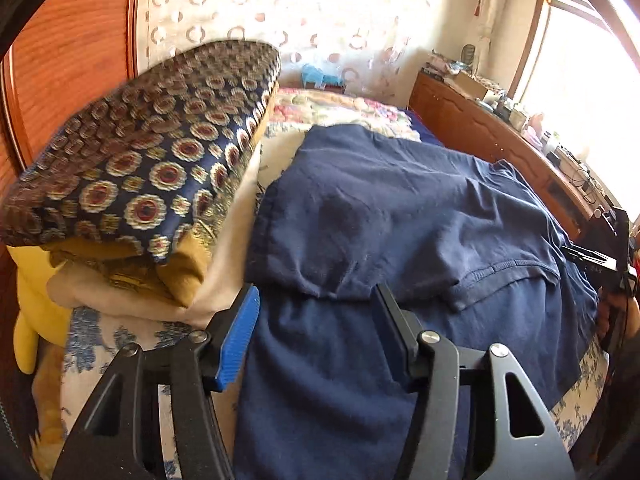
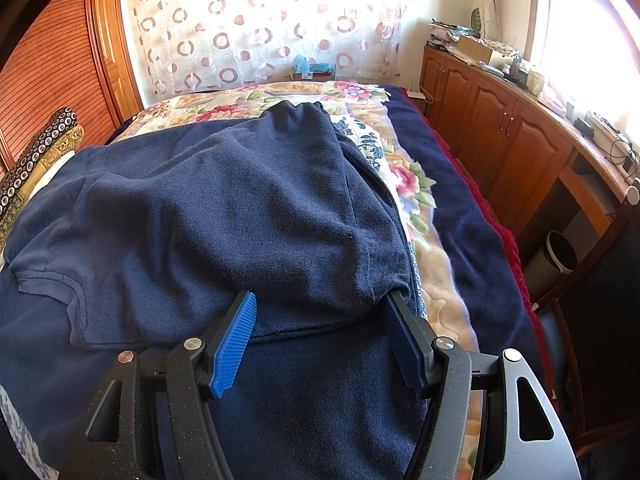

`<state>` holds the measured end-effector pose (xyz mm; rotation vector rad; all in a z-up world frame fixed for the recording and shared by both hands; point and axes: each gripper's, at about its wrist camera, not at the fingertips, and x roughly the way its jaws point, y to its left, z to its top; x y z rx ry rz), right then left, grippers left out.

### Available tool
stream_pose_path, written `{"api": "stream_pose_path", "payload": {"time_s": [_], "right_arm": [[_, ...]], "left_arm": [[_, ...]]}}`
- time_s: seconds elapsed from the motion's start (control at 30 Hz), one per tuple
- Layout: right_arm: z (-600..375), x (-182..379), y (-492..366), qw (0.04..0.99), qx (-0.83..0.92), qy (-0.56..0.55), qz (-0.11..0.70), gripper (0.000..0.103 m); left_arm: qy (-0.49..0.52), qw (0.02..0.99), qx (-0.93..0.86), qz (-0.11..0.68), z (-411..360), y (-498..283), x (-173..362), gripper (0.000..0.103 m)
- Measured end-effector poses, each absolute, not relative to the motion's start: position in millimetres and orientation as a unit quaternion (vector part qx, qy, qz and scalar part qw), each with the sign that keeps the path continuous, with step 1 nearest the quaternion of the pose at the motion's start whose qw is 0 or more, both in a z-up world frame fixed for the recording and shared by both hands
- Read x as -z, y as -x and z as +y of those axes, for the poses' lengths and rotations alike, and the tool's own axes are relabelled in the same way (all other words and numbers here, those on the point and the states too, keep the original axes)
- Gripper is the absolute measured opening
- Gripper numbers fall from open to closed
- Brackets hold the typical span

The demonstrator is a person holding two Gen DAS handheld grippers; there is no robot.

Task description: Fold small clothes

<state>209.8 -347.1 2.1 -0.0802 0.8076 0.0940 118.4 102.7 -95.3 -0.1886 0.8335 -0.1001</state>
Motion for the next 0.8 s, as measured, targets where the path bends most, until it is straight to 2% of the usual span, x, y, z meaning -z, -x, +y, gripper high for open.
{"api": "stream_pose_path", "payload": {"time_s": [0.37, 0.4, 0.5, 0.8], "right_arm": [[-347.4, -0.8, -209.3, 0.921, -0.045, 0.041, 0.386, 0.067], [-347.7, -0.8, -209.1, 0.921, -0.045, 0.041, 0.386, 0.067], [-347.7, -0.6, -208.6, 0.921, -0.044, 0.041, 0.386, 0.067], [-347.5, -0.9, -207.7, 0.921, -0.044, 0.042, 0.384, 0.067]], "left_arm": [[0.123, 0.904, 0.031, 0.408, 107.8, -136.2, 108.3, 0.058], [0.113, 0.909, 0.035, 0.399, 104.9, -137.0, 106.0, 0.033], [0.091, 0.918, 0.010, 0.387, 105.7, -140.0, 102.5, 0.018], [0.085, 0.905, 0.004, 0.416, 105.7, -156.6, 109.7, 0.019]]}}
